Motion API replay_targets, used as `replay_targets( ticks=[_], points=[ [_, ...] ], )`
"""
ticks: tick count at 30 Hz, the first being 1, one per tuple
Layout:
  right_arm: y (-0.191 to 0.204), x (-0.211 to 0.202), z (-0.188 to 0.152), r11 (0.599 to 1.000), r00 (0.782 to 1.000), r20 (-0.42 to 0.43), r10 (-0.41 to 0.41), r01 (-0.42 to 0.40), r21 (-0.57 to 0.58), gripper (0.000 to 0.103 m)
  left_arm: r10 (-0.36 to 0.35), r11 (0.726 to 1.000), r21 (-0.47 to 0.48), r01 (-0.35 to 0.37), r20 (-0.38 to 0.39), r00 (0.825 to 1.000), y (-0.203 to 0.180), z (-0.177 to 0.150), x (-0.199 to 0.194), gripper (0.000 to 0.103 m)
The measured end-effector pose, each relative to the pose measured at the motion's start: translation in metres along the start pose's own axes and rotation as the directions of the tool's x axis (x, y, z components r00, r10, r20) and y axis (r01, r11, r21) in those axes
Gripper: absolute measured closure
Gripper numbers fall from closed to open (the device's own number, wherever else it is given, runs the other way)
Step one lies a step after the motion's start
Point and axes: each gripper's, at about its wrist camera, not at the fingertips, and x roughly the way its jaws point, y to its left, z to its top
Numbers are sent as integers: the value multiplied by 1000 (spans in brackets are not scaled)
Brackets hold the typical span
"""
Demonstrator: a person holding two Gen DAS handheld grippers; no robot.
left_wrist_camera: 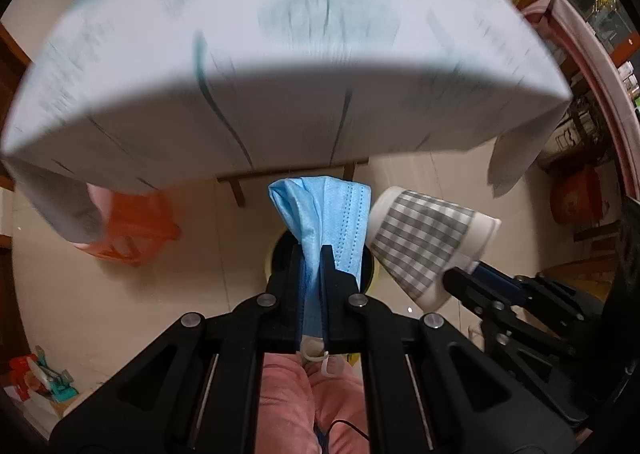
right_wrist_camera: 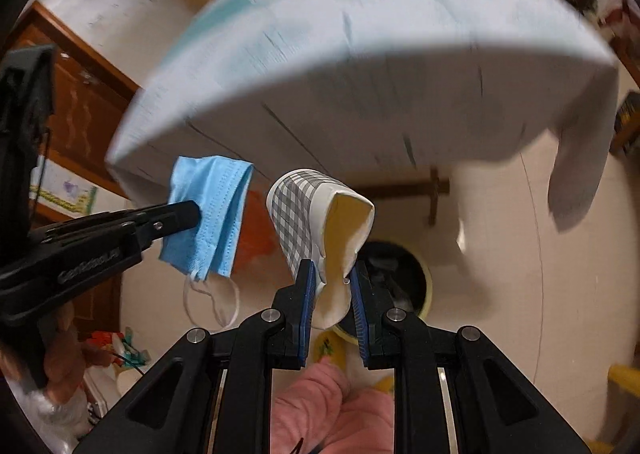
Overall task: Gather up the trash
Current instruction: 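Carry the mask and cup down over the black bin and open both tools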
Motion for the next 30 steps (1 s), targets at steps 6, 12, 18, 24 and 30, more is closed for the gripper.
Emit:
replay_targets(
  ticks=[6, 12, 18, 24, 30],
  points=[
    [-22, 89, -25, 995, 993, -87, -81, 85, 42, 84, -16, 1000, 5, 16, -83, 996, 10, -21, 86, 99],
    [-38, 166, -45, 991, 981, -156, -115, 123, 44, 78, 3, 999, 44, 3, -134, 991, 16, -36, 155, 98],
    [-48, 212, -55, 991, 977, -177, -115, 126, 53, 64, -5, 999, 52, 15, -171, 985, 19, -43, 199, 77],
    [-55, 227, -56, 990, 977, -182, -107, 122, 70, 61, -26, 1000, 6, 28, -166, 986, 24, -38, 211, 51],
    [-56, 215, -56, 990, 982, -162, -94, 110, 90, 59, -21, 1000, 4, 22, -173, 985, 23, -37, 207, 51]
  ],
)
